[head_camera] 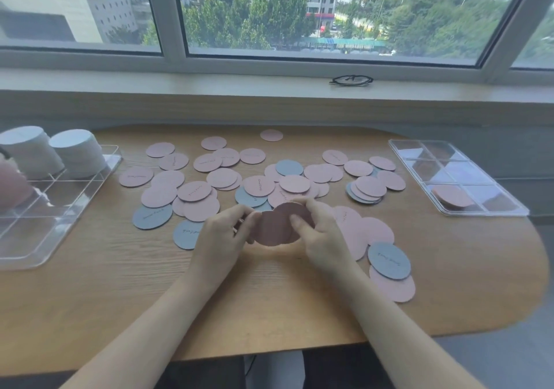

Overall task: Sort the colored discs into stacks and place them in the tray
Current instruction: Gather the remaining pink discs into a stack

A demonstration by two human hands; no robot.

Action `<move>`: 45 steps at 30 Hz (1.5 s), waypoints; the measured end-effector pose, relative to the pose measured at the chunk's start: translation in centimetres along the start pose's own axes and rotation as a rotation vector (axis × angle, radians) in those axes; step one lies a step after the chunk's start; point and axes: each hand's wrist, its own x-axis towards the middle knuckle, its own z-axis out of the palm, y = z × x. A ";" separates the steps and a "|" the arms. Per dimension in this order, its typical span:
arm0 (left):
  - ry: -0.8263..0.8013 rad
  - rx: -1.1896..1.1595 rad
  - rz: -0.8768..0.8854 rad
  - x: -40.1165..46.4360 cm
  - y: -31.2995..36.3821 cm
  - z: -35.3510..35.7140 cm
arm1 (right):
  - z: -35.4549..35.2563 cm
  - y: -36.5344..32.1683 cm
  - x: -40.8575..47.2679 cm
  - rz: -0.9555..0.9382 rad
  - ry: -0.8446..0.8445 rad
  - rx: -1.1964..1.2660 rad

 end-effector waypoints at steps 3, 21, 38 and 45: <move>-0.001 -0.009 0.000 0.0 0.2 0.1 | 1.0 1.0 -0.5 0.011 -0.121 -0.097; -0.200 0.088 0.055 -0.1 -0.3 0.5 | -8.5 3.4 -0.3 0.234 0.128 -0.748; -0.204 0.094 0.056 -0.2 0.3 0.2 | -10.2 3.3 -0.3 0.304 -0.010 -0.579; -0.208 0.093 0.068 -0.3 0.2 0.2 | -10.0 3.5 -0.1 0.225 0.225 -0.252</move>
